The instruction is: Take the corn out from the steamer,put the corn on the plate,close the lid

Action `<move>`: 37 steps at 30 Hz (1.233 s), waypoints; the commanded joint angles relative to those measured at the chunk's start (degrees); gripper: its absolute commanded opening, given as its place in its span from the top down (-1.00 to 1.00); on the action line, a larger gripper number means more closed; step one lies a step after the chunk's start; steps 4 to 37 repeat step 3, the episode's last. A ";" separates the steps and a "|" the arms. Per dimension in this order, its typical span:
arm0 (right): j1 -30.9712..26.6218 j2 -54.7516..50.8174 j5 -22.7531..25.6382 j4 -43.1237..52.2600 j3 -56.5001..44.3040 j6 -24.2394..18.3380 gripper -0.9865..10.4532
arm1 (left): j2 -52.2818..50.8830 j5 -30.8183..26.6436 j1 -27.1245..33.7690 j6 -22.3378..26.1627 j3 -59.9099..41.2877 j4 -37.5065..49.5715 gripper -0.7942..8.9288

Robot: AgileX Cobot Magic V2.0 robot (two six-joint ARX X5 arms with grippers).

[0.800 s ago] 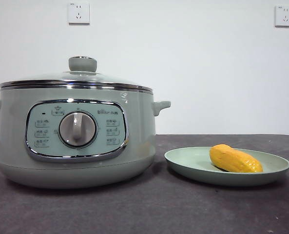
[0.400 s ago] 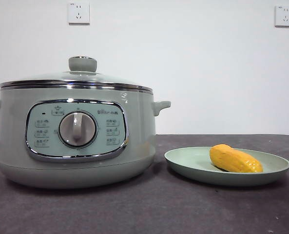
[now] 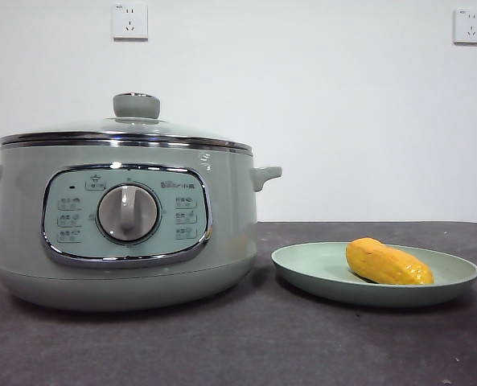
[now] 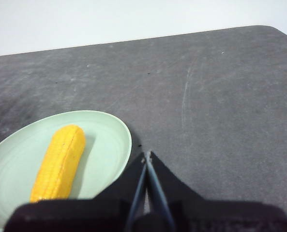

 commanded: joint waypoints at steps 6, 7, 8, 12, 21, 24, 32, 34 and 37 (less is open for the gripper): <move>-0.02 0.07 0.15 -0.04 -0.72 0.52 0.83 | -0.09 0.02 0.20 -0.37 -0.94 0.48 0.84; -0.02 0.07 0.15 -0.04 -0.72 0.52 0.83 | -0.09 0.02 0.20 -0.37 -0.94 0.48 0.84; -0.02 0.07 0.15 -0.04 -0.72 0.52 0.83 | -0.09 0.02 0.20 -0.37 -0.94 0.48 0.84; -0.02 0.07 0.15 -0.04 -0.72 0.52 0.83 | -0.09 0.02 0.20 -0.37 -0.94 0.48 0.84; -0.02 0.07 0.15 -0.04 -0.72 0.52 0.83 | -0.09 0.02 0.20 -0.37 -0.94 0.48 0.84; -0.02 0.07 0.15 -0.04 -0.72 0.52 0.83 | -0.09 0.02 0.20 -0.37 -0.94 0.48 0.84; -0.02 0.07 0.15 -0.04 -0.72 0.52 0.83 | -0.09 0.02 0.20 -0.37 -0.94 0.48 0.84; -0.02 0.07 0.15 -0.04 -0.72 0.52 0.83 | -0.09 0.02 0.20 -0.37 -0.94 0.48 0.84; -0.02 0.07 0.15 -0.04 -0.72 0.52 0.83 | -0.09 0.02 0.20 -0.37 -0.94 0.48 0.84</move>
